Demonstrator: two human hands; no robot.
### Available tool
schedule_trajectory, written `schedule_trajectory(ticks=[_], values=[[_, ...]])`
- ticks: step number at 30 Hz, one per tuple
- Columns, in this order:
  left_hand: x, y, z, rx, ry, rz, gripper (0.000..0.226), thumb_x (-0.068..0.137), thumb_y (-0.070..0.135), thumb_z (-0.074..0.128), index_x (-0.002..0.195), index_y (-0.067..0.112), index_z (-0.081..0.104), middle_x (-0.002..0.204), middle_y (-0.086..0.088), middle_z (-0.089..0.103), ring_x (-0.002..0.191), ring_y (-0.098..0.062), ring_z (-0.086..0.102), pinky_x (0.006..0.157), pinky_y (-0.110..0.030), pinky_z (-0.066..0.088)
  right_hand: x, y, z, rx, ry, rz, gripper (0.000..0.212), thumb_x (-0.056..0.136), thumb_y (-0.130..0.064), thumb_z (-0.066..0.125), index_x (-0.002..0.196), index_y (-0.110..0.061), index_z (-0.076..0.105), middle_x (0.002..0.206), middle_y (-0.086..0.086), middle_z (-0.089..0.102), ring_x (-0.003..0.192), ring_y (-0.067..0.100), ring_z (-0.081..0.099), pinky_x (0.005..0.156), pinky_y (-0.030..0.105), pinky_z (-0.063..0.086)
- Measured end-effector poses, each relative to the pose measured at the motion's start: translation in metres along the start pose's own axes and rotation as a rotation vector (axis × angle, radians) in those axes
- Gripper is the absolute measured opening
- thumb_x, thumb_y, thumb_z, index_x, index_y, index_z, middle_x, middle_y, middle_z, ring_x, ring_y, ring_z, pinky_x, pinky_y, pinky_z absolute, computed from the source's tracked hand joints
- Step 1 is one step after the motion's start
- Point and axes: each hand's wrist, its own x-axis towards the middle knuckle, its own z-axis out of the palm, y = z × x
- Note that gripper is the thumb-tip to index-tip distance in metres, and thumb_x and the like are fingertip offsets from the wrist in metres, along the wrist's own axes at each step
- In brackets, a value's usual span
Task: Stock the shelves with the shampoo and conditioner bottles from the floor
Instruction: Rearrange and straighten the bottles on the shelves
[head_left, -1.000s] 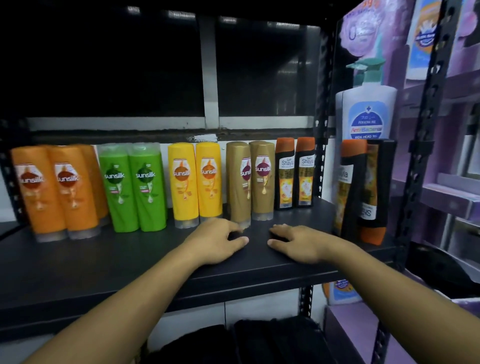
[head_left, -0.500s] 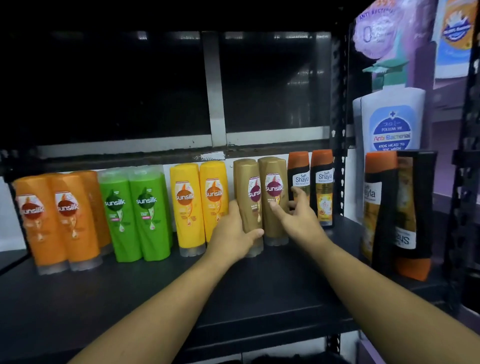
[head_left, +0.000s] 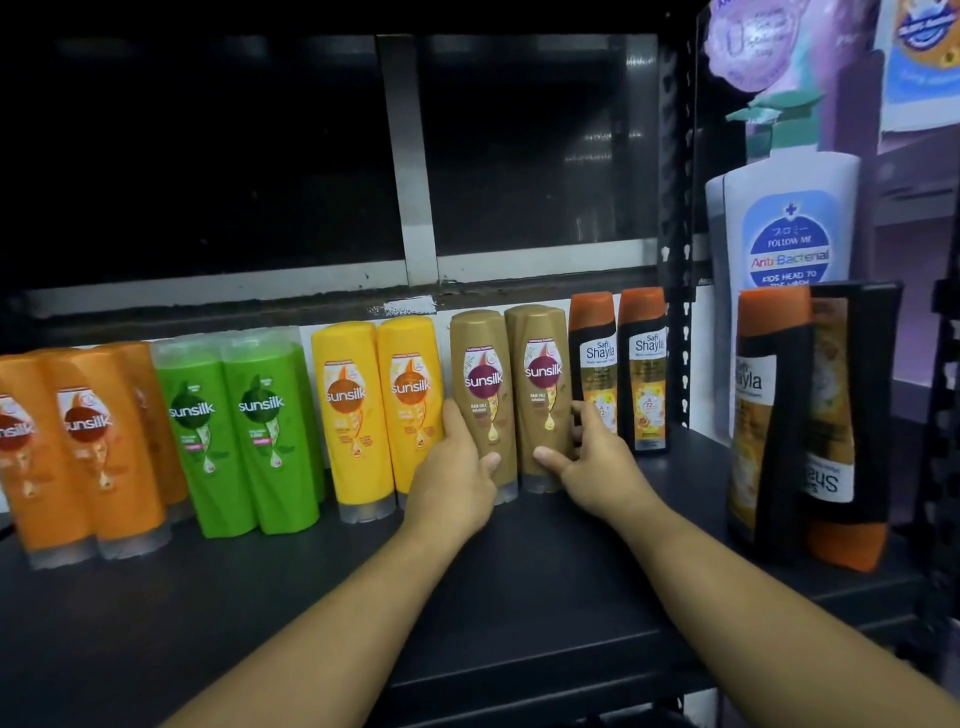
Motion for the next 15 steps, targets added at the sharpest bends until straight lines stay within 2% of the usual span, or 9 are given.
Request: schedule_trajectory(ticks=[3, 6, 9, 12, 15], values=[[0.0003, -0.0012, -0.0002, 0.026, -0.039, -0.022, 0.091, 0.099, 0.026, 0.065, 0.161, 0.017, -0.001, 0.148, -0.010, 0.049, 0.128, -0.030, 0.055, 0.101, -0.039, 0.047, -0.0011, 0.0005, 0.0000, -0.054, -0.011, 0.015, 0.063, 0.089, -0.019, 0.076, 0.141, -0.024, 0.042, 0.104, -0.022, 0.057, 0.113, 0.013, 0.061, 0.100, 0.034, 0.049], [-0.0007, 0.0004, 0.0004, 0.064, -0.051, -0.040, 0.092, 0.100, 0.026, 0.063, 0.161, 0.017, -0.006, 0.148, -0.012, 0.049, 0.128, -0.030, 0.055, 0.101, -0.041, 0.049, -0.0033, -0.0001, -0.0007, -0.092, -0.049, 0.038, 0.076, 0.088, -0.011, 0.076, 0.149, -0.026, 0.034, 0.124, -0.012, 0.056, 0.121, 0.015, 0.056, 0.103, 0.033, 0.046], [-0.0017, 0.0032, 0.0018, 0.099, -0.024, -0.039, 0.089, 0.102, 0.027, 0.060, 0.161, 0.014, -0.005, 0.143, -0.012, 0.054, 0.122, -0.030, 0.059, 0.096, -0.039, 0.050, -0.0042, -0.0011, 0.0000, -0.103, -0.043, 0.044, 0.078, 0.088, -0.008, 0.075, 0.151, -0.025, 0.032, 0.136, -0.005, 0.056, 0.126, 0.017, 0.055, 0.107, 0.035, 0.046], [-0.0033, 0.0045, 0.0033, 0.122, 0.003, -0.023, 0.086, 0.103, 0.027, 0.058, 0.161, 0.012, -0.003, 0.135, -0.012, 0.060, 0.115, -0.029, 0.063, 0.089, -0.037, 0.052, -0.0046, -0.0027, 0.0006, -0.102, -0.038, 0.044, 0.076, 0.089, -0.007, 0.073, 0.150, -0.024, 0.032, 0.135, -0.006, 0.055, 0.127, 0.016, 0.053, 0.108, 0.034, 0.044], [-0.0036, 0.0050, 0.0038, 0.132, 0.021, -0.018, 0.083, 0.104, 0.027, 0.057, 0.161, 0.012, -0.002, 0.127, -0.011, 0.064, 0.108, -0.029, 0.065, 0.080, -0.034, 0.049, -0.0057, -0.0038, 0.0000, -0.111, -0.047, 0.030, 0.073, 0.090, -0.005, 0.071, 0.150, -0.020, 0.033, 0.129, -0.010, 0.053, 0.121, 0.009, 0.049, 0.102, 0.025, 0.039]])
